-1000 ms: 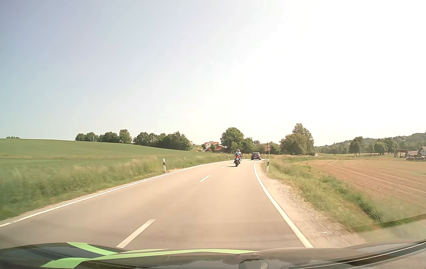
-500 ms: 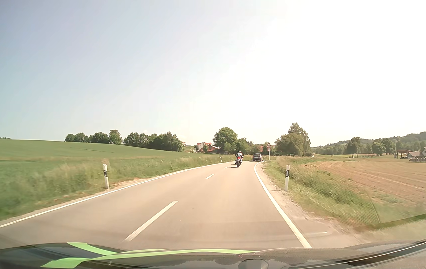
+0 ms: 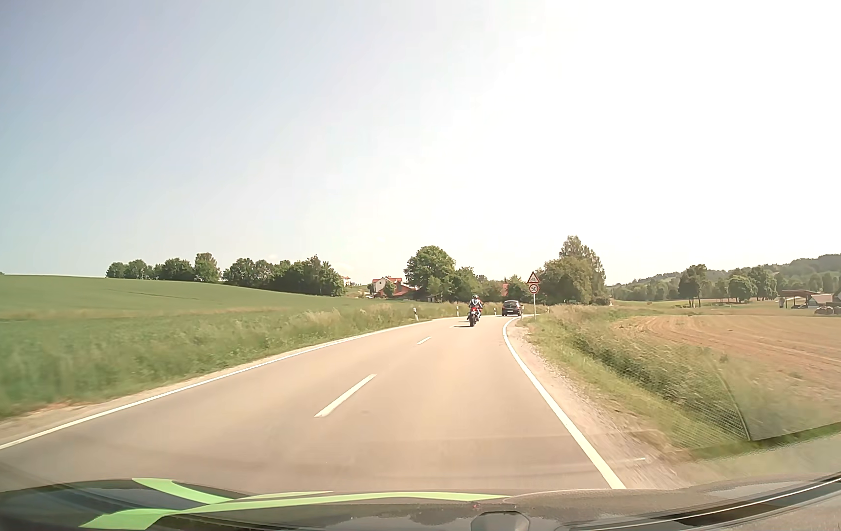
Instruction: Follow the waypoints while adhering to traffic rules and regulations
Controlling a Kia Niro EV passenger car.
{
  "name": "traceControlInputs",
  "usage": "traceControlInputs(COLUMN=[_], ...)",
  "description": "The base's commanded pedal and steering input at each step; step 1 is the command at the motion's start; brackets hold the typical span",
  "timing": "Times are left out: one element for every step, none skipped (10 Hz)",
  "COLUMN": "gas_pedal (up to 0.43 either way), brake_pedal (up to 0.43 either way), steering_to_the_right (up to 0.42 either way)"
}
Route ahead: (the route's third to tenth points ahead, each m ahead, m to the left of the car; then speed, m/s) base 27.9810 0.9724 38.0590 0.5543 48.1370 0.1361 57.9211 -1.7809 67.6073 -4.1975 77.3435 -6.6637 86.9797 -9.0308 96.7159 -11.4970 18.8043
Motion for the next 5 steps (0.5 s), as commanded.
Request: traceControlInputs(gas_pedal=[0.000, 0.000, 0.000, 0.000, 0.000], brake_pedal=[0.000, 0.000, 0.000, 0.000, 0.000], steering_to_the_right=[0.010, 0.010, 0.010, 0.010, 0.009])
